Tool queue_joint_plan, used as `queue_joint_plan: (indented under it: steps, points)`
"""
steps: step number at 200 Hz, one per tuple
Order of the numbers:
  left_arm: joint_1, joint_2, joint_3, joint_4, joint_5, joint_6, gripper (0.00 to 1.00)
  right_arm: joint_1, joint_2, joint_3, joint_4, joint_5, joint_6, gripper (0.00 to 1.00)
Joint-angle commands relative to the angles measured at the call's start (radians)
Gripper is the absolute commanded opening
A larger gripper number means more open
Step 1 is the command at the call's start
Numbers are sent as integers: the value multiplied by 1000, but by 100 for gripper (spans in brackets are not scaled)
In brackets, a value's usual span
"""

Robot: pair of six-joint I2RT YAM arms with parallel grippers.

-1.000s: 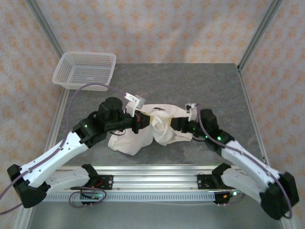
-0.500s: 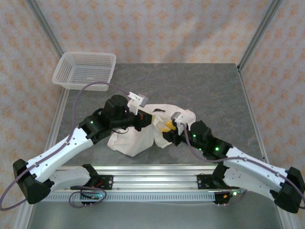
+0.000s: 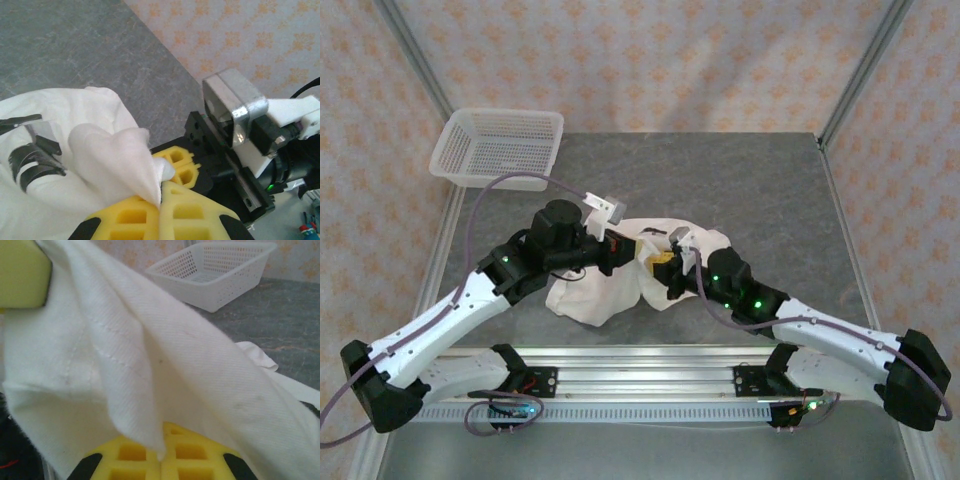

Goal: Fold the inside-out t-shirt

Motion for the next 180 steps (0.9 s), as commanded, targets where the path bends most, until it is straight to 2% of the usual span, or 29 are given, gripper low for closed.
queue_joint_plan:
  steps: [1,13,21,34,46,50,54,72,80,97,110,120,137,154,164,180]
  points:
    - [37,-32,13,-100,-104,48,0,4,-68,64,-49,-54,37,0]
    - [82,-9,12,-160,-225,60,0,4,-121,91,-126,-115,69,0]
    - [125,26,17,-190,-256,62,0,4,-158,108,-166,-177,97,0]
    - [179,94,15,-174,-223,70,0,1,-190,136,-202,-275,162,0]
    - [192,144,8,-116,-183,69,0,-3,-189,166,-210,-358,226,0]
    - [193,159,7,-95,-171,65,5,-4,-184,175,-210,-378,246,0]
    - [193,171,8,-77,-158,60,8,-5,-177,186,-213,-391,265,0]
    - [193,196,9,-16,-134,44,12,-23,-144,228,-245,-392,307,0]
    - [195,189,11,-14,-148,42,18,-39,-130,240,-255,-384,325,0]
    - [194,142,12,-53,-193,58,43,-89,-102,251,-263,-381,365,0]
    - [195,75,-5,-79,-210,68,54,-129,-81,250,-259,-406,389,0]
    - [192,10,-31,-82,-193,79,58,-147,-64,259,-272,-415,392,0]
    - [139,-94,-77,-75,-165,126,60,-162,-36,271,-295,-439,383,0]
    - [11,-168,-117,-48,-185,181,61,-168,-14,279,-297,-450,380,0]
    - [-48,-176,-124,-39,-204,186,61,-170,-5,284,-300,-450,382,0]
    - [-92,-134,-122,-32,-212,175,60,-173,2,289,-301,-450,382,0]
